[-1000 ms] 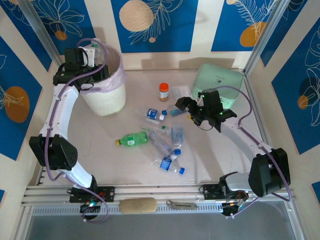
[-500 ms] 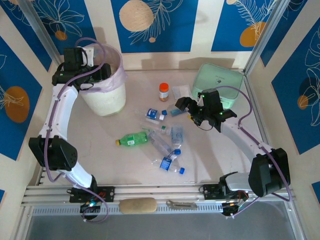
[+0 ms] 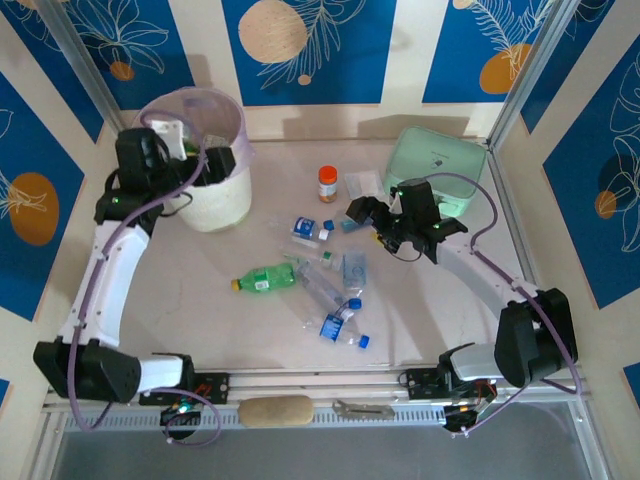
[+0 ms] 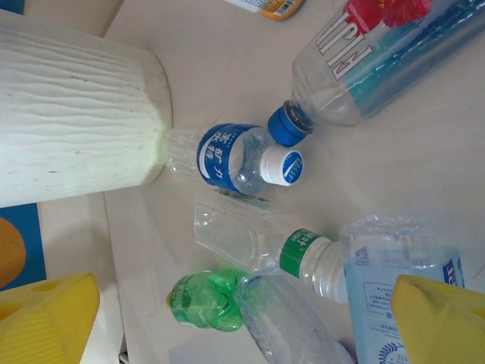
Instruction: Put the plastic bottles in the bin
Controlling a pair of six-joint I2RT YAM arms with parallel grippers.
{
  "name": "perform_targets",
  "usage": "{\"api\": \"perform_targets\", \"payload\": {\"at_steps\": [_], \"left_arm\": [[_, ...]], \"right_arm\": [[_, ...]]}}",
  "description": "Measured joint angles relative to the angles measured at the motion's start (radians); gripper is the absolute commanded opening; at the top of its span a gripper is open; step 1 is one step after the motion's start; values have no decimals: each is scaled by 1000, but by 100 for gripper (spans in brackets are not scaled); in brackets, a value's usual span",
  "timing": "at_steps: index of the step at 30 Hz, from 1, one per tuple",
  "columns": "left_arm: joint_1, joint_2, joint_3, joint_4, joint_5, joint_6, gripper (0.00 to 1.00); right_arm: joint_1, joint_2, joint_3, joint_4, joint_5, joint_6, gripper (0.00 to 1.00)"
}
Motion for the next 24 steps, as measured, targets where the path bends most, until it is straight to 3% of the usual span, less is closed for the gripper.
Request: {"api": "perform_targets", "payload": {"at_steps": [11,24], "left_arm": [[-167,-116,-352,158,46,-85,100],[-283,-8,-591,214,-3,-92,100]], "right_arm": [[50,80,35,0,0,4,99],[61,103,71,0,0,5,99]]}}
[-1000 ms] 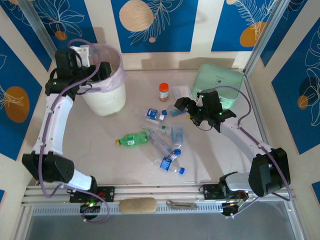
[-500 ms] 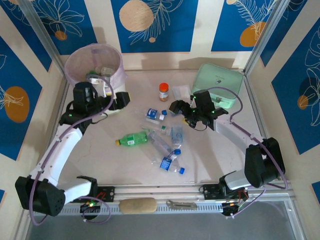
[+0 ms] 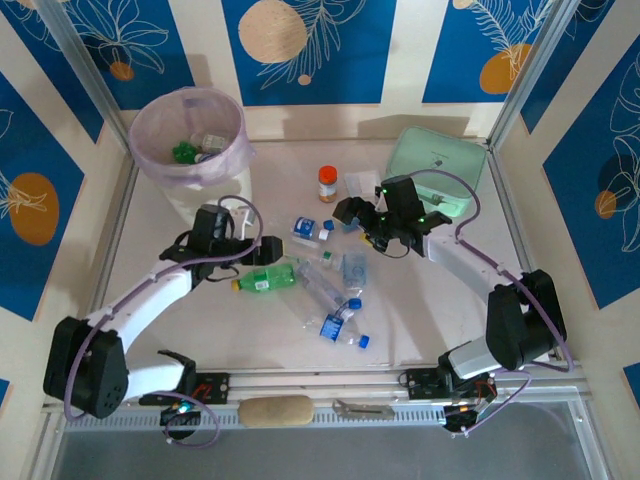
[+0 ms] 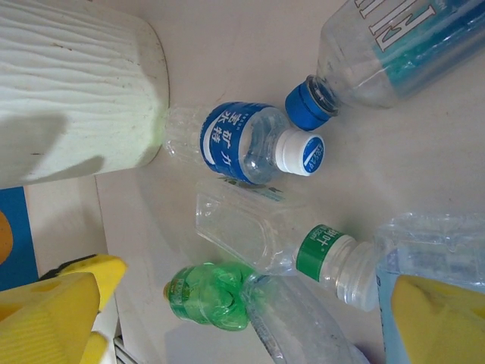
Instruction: Put the plastic bottles in the bin
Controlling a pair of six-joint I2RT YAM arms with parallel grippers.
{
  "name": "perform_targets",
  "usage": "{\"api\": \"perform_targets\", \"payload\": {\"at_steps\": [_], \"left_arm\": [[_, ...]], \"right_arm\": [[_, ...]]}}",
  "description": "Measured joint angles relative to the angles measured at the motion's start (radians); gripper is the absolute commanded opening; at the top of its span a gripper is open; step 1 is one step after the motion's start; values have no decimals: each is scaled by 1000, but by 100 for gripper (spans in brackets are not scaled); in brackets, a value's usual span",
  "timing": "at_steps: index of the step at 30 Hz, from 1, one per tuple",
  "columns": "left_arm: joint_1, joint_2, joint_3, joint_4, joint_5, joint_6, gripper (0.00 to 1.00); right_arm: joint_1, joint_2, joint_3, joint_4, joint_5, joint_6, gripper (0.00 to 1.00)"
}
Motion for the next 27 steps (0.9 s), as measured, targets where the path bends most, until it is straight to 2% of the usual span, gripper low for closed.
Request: {"api": "perform_targets", "payload": {"at_steps": [8,27], "left_arm": [[-30,77,0,-13,-26,25,100],[-187,59,-46,-196,-141,61,100]], "right_arm": [[0,20,29,-7,0,-1,99],[-3,20,29,-6,-2,0,99]]}}
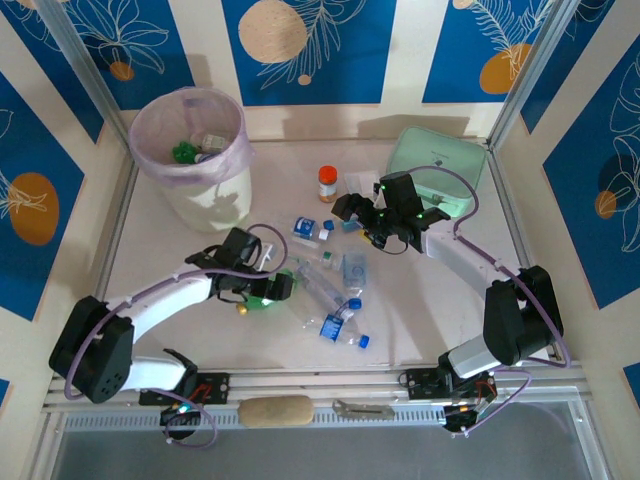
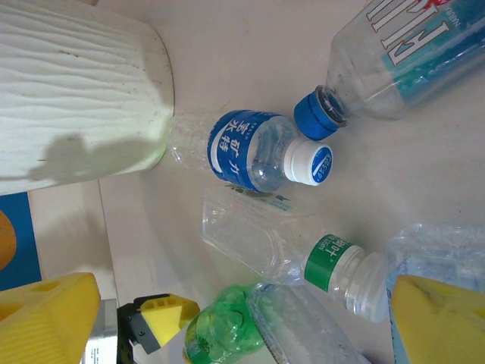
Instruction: Put the plastic bottles in the bin
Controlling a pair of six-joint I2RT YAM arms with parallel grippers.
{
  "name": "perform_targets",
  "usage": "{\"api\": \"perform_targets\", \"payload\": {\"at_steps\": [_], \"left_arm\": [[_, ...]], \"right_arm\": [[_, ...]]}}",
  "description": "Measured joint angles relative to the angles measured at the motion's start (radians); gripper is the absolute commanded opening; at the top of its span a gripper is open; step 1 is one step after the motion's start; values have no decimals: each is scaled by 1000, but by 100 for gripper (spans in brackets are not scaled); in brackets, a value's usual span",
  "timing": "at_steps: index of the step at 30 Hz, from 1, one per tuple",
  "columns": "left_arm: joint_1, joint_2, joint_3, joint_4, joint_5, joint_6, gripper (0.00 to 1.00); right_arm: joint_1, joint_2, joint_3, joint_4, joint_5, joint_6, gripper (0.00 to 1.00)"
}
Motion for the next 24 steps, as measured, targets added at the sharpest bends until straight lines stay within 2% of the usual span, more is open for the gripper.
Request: {"api": "perform_targets", "payload": {"at_steps": [7,10,16,24], "left_arm": [[-44,-8,-18,-27,-32,-1,100],[-58,10,-19,-27,-51,0,97],[-77,79,-18,-26,-91,10,88],[-95,131,-3,-27,-138,29,70]], "right_arm": [[-4,1,0,3,-3,0,99],[-4,3,0,4,-3,0,99],[-4,7,0,4,-3,0,99],[-5,7,-2,3,-3,0,99]]}}
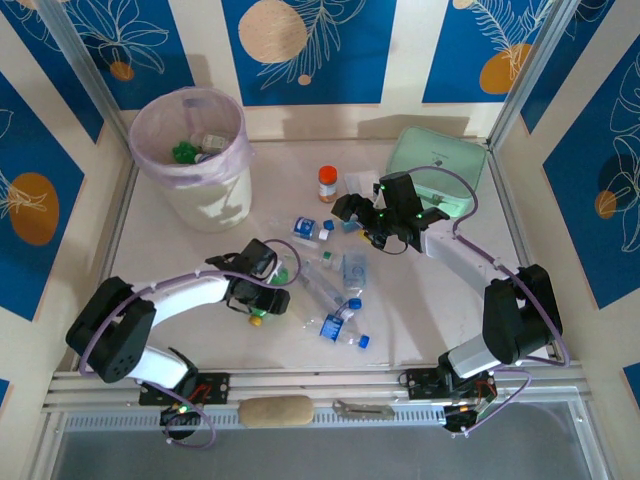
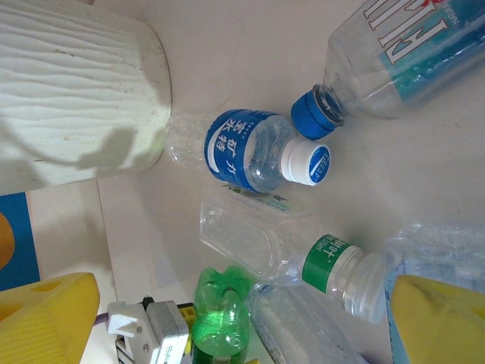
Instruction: Put the plastic bottles in the bin
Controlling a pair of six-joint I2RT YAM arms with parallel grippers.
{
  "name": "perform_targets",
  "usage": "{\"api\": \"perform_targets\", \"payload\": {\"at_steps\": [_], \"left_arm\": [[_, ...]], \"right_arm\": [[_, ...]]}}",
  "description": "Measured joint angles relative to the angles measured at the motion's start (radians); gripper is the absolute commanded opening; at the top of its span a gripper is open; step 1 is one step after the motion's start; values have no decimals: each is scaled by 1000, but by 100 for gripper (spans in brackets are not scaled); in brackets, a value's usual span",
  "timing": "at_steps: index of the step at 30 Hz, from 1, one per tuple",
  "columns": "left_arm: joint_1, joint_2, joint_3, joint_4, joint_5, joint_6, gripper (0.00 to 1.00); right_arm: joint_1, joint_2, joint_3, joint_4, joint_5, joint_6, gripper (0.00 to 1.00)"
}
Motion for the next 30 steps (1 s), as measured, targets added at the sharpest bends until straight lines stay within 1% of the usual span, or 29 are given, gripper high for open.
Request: {"api": "perform_targets", "payload": {"at_steps": [8,12,17,23,30], "left_arm": [[-12,-2,5,0,-28,-3,58],[-13,-20,5,-1,-53,-1,57],[-13,-92,18,-23,-71,4,56],[-12,-182,147,-76,-93,44,56],[11,-216,360,-90,-93,113,51]], "right_arm": [[-1,0,-2,0,0,0,99],[-1,0,-2,1,0,0,99],[-1,0,-5,0,0,0,99],[-1,0,-10,1,0,0,99],[-1,-6,-30,2,0,0,99]]}}
